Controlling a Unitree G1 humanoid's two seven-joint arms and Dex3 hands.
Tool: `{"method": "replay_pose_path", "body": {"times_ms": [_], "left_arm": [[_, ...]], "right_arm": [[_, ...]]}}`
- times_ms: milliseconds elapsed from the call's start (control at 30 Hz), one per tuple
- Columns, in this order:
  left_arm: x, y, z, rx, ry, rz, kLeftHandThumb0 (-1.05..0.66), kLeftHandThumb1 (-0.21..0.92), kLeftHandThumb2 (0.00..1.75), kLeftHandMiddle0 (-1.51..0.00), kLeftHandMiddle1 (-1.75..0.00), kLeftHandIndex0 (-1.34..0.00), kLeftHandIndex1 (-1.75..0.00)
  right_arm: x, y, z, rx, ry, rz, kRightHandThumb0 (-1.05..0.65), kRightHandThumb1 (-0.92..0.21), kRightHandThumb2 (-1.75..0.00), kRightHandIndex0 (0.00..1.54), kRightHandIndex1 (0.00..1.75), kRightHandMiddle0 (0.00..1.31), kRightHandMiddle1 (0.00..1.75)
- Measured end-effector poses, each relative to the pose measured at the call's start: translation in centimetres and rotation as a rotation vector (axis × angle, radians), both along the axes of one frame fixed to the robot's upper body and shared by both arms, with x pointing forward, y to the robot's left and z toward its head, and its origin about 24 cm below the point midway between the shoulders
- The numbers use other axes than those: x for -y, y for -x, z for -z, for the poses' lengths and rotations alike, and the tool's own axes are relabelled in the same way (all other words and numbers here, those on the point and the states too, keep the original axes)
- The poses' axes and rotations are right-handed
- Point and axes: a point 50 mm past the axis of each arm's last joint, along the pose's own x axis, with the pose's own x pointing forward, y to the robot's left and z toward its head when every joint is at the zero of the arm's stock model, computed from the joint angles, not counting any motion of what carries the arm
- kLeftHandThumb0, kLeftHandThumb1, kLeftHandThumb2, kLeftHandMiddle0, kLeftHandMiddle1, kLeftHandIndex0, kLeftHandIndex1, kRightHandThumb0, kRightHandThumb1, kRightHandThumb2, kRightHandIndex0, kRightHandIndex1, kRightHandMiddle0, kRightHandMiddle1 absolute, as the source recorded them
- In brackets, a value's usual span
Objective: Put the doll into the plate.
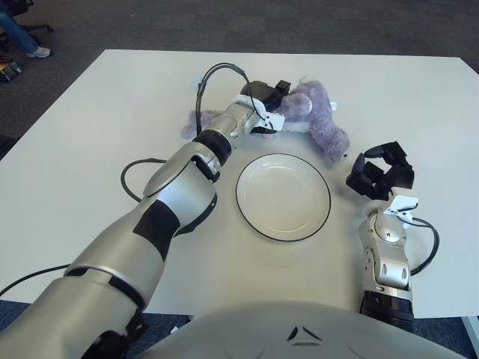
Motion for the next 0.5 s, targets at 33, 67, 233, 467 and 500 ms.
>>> {"method": "replay_pose_path", "body": {"times_ms": [33,67,233,467,500], "left_arm": [[-0.02,0.00,0.02,0.001,0.004,-0.001,0.49,0.24,1.38,-0.69,-1.71,-0.64,-1.75],[-0.03,0.00,0.02,0.002,0.008,-0.003,0.50,0.22,1.41,-0.70,-1.72,-0.69,-1.75],[-0.10,-0.01,0.03,0.000,0.031,-0.009,0.52,0.18,1.48,-0.72,-1.74,-0.78,-1.75],[-0.22,0.01,0.09,-0.004,0.075,-0.018,0.53,0.17,1.50,-0.73,-1.75,-0.84,-1.75],[-0.27,0.01,0.12,-0.007,0.087,-0.021,0.53,0.17,1.50,-0.73,-1.75,-0.85,-1.75]], "right_arm": [[0.00,0.00,0.00,0.000,0.000,0.000,-0.46,-0.39,-1.23,1.18,1.75,0.56,1.75],[0.00,0.00,0.00,0.000,0.000,0.000,-0.46,-0.39,-1.23,1.18,1.75,0.56,1.75],[0.01,0.00,0.00,0.000,0.000,0.000,-0.46,-0.38,-1.23,1.18,1.75,0.56,1.75],[0.02,0.00,0.00,0.000,0.000,0.000,-0.46,-0.39,-1.23,1.18,1.75,0.56,1.75],[0.03,0.00,0.00,0.000,0.000,0.000,-0.46,-0.39,-1.23,1.18,1.75,0.56,1.75]]}}
